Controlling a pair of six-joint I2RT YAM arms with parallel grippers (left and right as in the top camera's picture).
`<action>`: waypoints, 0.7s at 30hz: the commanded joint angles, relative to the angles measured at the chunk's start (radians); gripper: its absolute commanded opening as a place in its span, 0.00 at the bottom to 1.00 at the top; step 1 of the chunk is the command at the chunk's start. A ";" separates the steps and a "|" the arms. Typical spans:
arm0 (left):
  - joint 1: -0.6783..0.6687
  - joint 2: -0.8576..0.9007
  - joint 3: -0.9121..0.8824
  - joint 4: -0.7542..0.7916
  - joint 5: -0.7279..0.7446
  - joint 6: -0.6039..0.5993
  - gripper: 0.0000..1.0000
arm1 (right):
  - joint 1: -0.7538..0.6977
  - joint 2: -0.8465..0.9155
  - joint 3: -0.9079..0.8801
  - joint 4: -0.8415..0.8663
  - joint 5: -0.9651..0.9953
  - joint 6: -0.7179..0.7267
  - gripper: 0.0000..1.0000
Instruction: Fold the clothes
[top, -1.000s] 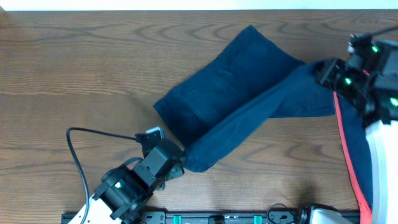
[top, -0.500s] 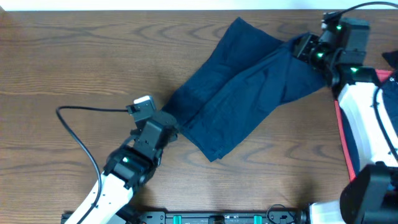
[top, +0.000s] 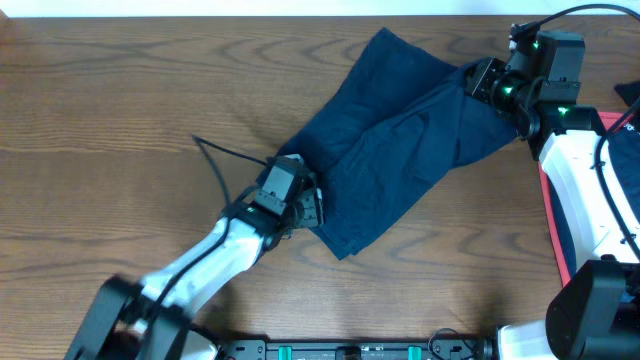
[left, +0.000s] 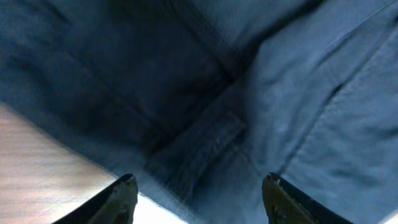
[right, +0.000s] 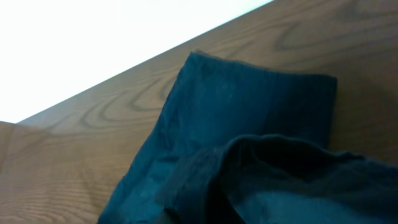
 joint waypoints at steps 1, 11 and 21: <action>0.017 0.074 -0.003 0.039 0.066 0.058 0.65 | 0.008 -0.003 0.013 -0.007 -0.005 0.010 0.01; 0.022 0.089 0.000 0.061 0.067 0.095 0.21 | 0.008 -0.003 0.013 -0.027 -0.004 -0.002 0.01; 0.022 -0.032 0.019 -0.035 0.103 0.094 0.06 | 0.008 -0.003 0.013 -0.034 -0.004 -0.039 0.01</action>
